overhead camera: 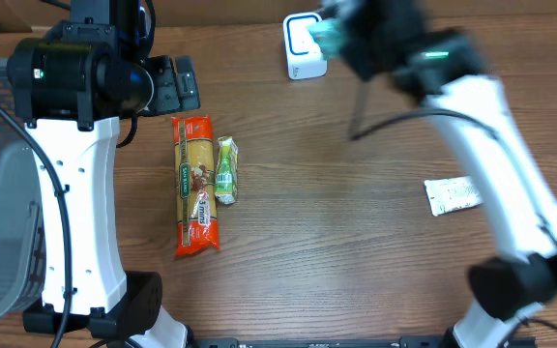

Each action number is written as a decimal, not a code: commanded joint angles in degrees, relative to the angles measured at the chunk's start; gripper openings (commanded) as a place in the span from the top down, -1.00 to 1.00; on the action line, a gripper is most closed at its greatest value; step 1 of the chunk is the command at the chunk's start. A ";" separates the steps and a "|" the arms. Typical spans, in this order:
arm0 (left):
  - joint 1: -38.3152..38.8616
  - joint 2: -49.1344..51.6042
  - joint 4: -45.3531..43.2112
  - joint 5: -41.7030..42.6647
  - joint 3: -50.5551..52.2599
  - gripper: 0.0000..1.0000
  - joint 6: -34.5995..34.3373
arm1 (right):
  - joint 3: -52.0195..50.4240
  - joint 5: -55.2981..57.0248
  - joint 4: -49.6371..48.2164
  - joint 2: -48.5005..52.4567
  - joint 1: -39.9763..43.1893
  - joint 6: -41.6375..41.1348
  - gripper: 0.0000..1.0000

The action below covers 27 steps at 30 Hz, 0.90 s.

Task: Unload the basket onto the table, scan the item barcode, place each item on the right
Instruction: 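Carry the bag right and release it beside the Pantene tube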

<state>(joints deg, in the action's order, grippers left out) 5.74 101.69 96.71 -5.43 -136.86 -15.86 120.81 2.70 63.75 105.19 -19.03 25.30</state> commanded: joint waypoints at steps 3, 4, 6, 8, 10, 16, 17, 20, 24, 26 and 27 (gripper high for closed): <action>-0.07 0.22 0.09 -0.55 -0.11 -0.99 1.07 | -0.26 -22.77 13.29 -1.07 16.98 -8.92 0.93; -0.04 0.22 0.09 -0.55 -0.11 -1.00 1.07 | -1.31 -22.75 15.13 -0.90 20.24 -10.19 0.93; -0.04 0.22 0.09 -0.55 -0.11 -0.99 1.07 | -4.13 -22.75 16.31 -0.52 25.33 -10.58 0.93; -0.04 0.22 0.09 -0.55 -0.11 -0.99 1.07 | -7.98 -22.75 16.02 -0.37 29.07 -10.60 0.93; -0.04 0.22 0.09 -0.55 -0.11 -1.00 1.07 | -14.25 -22.75 14.03 -0.37 32.96 -10.84 0.93; -0.04 0.22 0.09 -0.55 -0.11 -0.99 1.07 | -31.36 -21.44 4.26 -0.33 38.60 -14.60 0.92; -0.04 0.22 0.09 -0.55 -0.11 -1.00 1.07 | -34.12 -20.26 1.81 -0.33 39.17 -16.55 0.93; -0.04 0.22 0.09 -0.55 -0.11 -0.99 1.07 | -39.08 -16.79 -2.93 -0.33 40.02 -20.81 0.93; -0.04 0.22 0.09 -0.55 -0.11 -0.99 1.07 | -39.74 -15.39 -3.58 -0.33 40.04 -22.60 0.93; -0.04 0.22 0.09 -0.55 -0.11 -1.00 1.07 | -39.74 -15.39 -3.45 -0.33 40.04 -22.84 0.93; -0.04 0.22 0.07 -0.55 -0.11 -0.99 1.07 | -39.74 -15.37 -3.41 -0.33 40.04 -23.52 0.92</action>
<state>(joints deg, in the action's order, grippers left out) 5.74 101.69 96.68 -5.43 -136.86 -15.86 80.51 -13.19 60.62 105.67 20.99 4.43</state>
